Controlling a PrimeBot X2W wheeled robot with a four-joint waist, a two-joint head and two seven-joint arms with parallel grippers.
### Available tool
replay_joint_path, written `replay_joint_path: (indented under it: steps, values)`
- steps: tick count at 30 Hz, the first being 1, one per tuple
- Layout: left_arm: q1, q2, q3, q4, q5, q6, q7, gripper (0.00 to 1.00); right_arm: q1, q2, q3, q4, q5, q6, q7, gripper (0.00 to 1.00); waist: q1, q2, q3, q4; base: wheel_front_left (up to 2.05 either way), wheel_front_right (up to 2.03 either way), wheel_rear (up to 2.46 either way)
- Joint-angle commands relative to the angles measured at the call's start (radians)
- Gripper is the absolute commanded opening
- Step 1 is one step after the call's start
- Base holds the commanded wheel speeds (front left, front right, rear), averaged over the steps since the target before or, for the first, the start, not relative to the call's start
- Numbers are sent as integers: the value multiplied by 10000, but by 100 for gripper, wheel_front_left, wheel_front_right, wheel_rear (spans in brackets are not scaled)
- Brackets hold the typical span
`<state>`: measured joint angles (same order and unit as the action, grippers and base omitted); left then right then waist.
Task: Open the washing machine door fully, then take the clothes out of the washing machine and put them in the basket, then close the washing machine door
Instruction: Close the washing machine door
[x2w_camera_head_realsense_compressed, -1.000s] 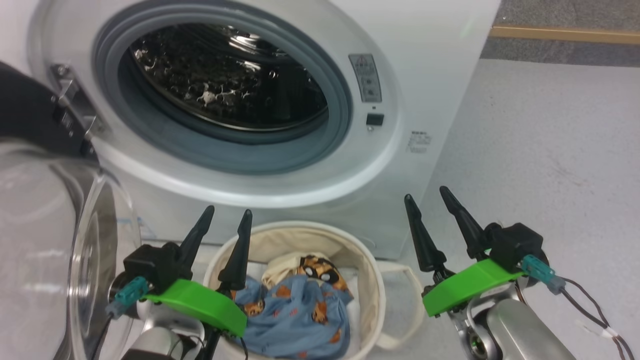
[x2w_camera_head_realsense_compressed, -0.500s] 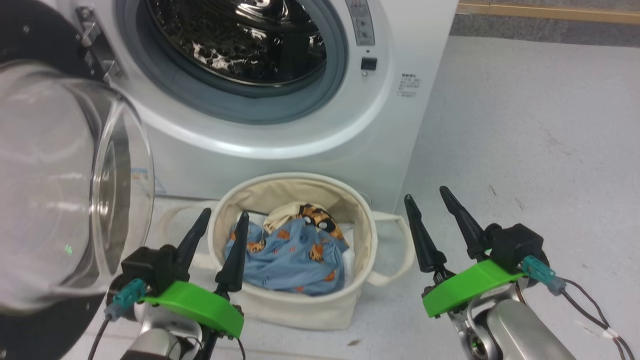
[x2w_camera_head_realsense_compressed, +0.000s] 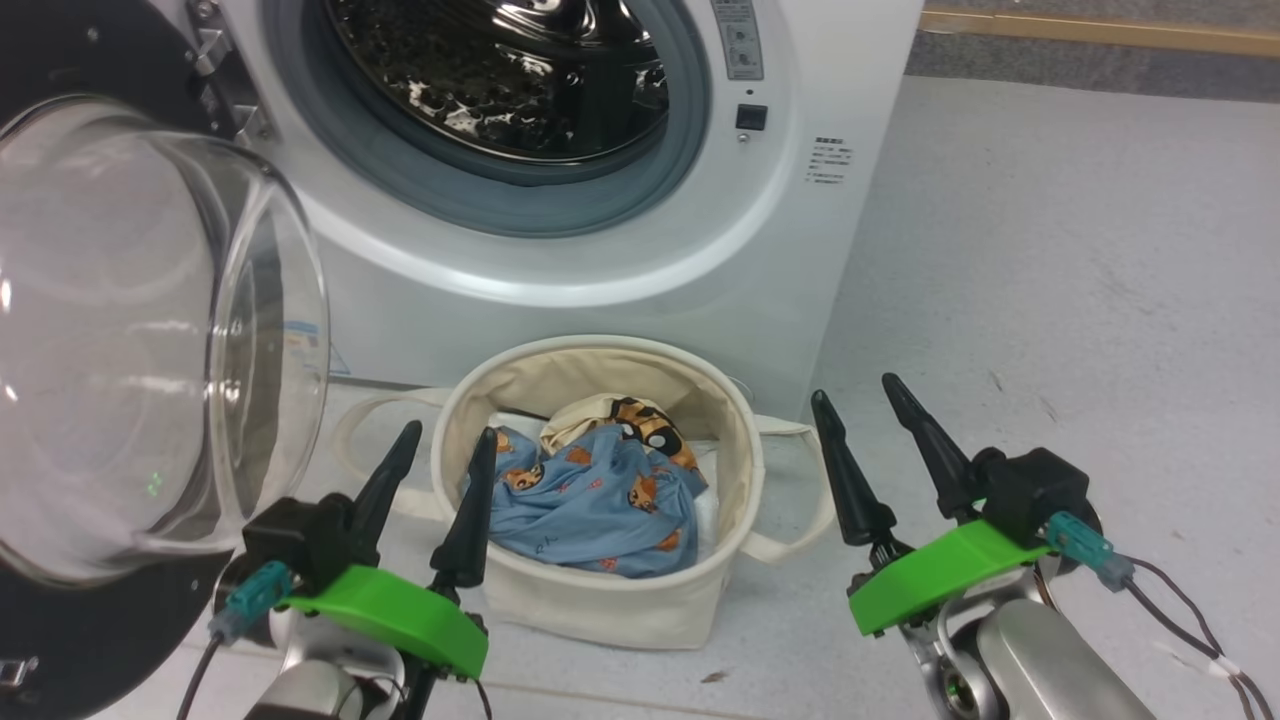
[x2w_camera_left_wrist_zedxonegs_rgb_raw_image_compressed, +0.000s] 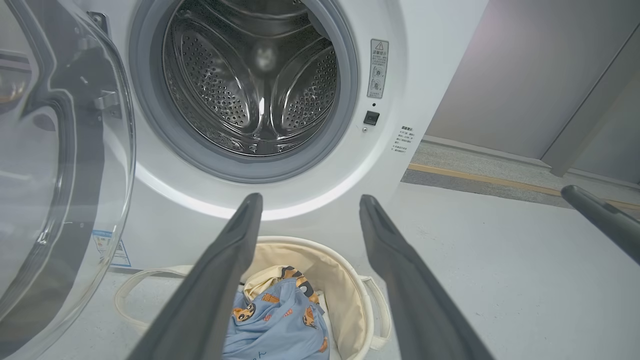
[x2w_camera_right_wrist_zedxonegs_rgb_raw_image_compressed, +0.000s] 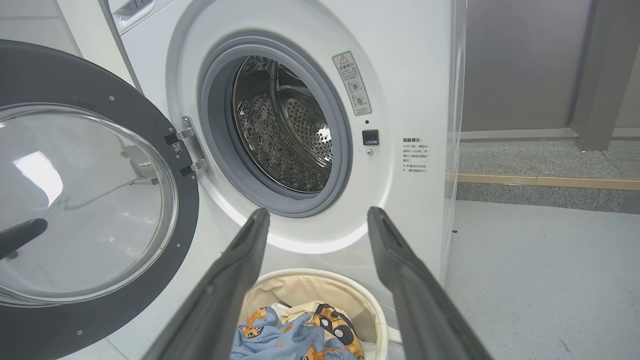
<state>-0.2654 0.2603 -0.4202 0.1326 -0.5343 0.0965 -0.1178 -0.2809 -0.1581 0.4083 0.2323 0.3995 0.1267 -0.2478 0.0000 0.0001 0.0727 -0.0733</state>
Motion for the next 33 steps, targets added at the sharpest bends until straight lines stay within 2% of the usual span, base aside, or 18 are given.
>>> replay_joint_path:
  steps: [1,8,25,29,33]
  values:
    - [-227,226,389,-308,-132,54,-75,100,-176,15,147,-350,71,40,-8,100,0,-1,4,89,0,0,0]
    - [-208,158,607,-113,-219,322,-254,100,-177,-6,182,-421,62,40,33,100,0,-1,10,565,0,0,0]
    - [235,315,547,365,-123,688,-298,100,-257,109,724,-221,534,40,110,100,0,-1,-501,2601,0,0,0]
    - [422,339,971,393,-332,944,-584,100,-201,115,787,-105,680,40,105,100,0,-1,-710,3022,0,0,0]
    - [700,487,1211,361,-524,999,-623,100,-144,109,841,-73,783,40,90,100,0,-1,-881,3394,0,0,0]
